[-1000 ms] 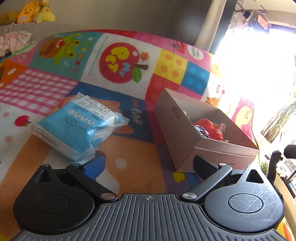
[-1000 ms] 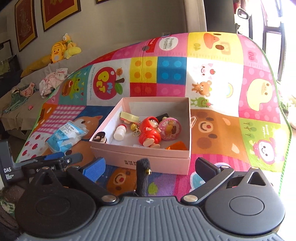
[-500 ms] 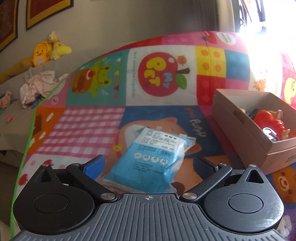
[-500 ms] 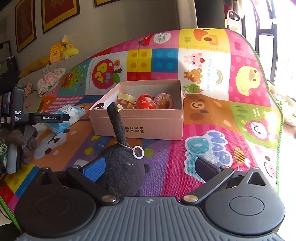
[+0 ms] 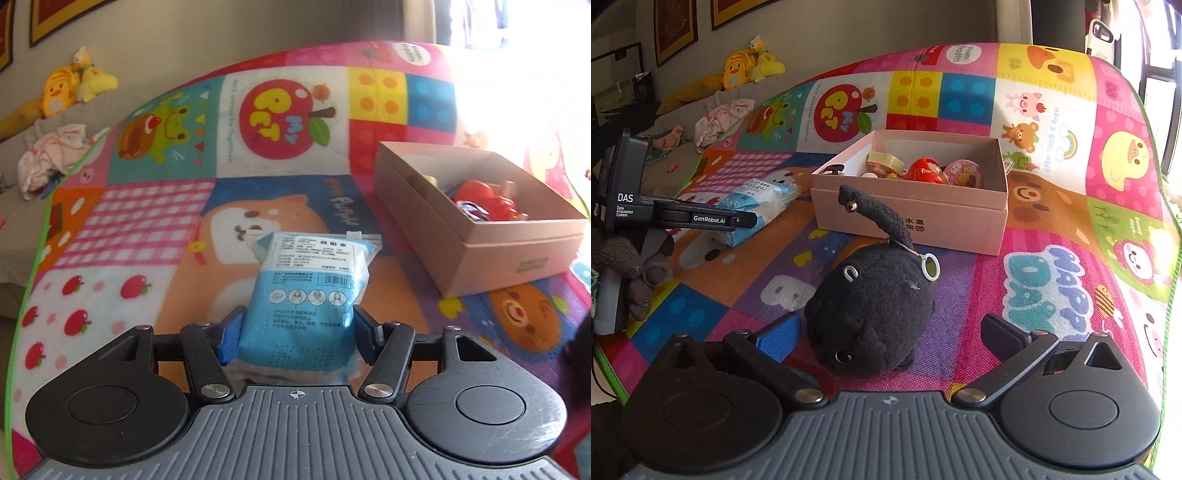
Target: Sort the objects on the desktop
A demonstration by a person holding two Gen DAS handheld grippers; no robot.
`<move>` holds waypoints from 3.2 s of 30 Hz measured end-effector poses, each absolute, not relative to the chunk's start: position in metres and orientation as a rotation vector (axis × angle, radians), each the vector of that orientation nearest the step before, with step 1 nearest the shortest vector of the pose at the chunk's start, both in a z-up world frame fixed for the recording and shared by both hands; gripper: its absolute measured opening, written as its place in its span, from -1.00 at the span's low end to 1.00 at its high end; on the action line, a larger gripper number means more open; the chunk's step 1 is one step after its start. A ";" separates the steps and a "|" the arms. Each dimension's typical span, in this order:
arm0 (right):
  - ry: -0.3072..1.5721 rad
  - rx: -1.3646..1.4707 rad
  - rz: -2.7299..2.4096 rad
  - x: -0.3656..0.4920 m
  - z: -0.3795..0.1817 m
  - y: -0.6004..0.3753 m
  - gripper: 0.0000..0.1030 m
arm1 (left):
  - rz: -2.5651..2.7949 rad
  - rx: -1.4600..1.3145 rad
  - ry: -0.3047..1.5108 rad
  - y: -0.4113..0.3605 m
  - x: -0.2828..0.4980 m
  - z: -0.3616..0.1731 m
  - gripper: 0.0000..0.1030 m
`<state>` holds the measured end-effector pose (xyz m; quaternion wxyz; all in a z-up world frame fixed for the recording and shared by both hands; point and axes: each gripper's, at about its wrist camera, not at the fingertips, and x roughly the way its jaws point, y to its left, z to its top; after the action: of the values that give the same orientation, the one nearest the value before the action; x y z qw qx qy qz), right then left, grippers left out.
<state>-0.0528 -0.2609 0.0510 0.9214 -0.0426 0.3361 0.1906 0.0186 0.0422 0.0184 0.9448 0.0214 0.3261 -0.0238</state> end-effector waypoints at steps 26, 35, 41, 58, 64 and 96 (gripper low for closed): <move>0.721 -0.076 0.301 -0.024 0.043 -0.253 1.00 | -0.242 -0.010 0.697 -0.004 -0.023 0.004 0.89; 0.745 -0.080 0.274 -0.002 0.046 -0.240 0.50 | -0.227 0.049 0.687 -0.019 -0.006 0.010 0.84; 0.798 -0.033 0.314 -0.010 0.054 -0.256 0.34 | -0.240 0.080 0.712 -0.024 -0.009 0.009 0.31; 0.397 0.034 0.438 -0.066 0.201 -0.313 0.31 | -0.384 0.070 0.470 -0.041 0.001 0.118 0.19; 0.432 0.052 0.408 -0.043 0.189 -0.319 0.31 | -0.337 -0.002 0.520 -0.071 0.083 0.107 0.18; 0.887 0.143 0.225 0.206 0.076 -0.241 0.25 | -0.323 -0.195 0.520 0.008 0.028 0.037 0.90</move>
<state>0.2059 -0.2412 0.0759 0.8947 0.0688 0.4277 0.1083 0.0281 0.0077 0.0373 0.9488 -0.0959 0.2556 -0.1585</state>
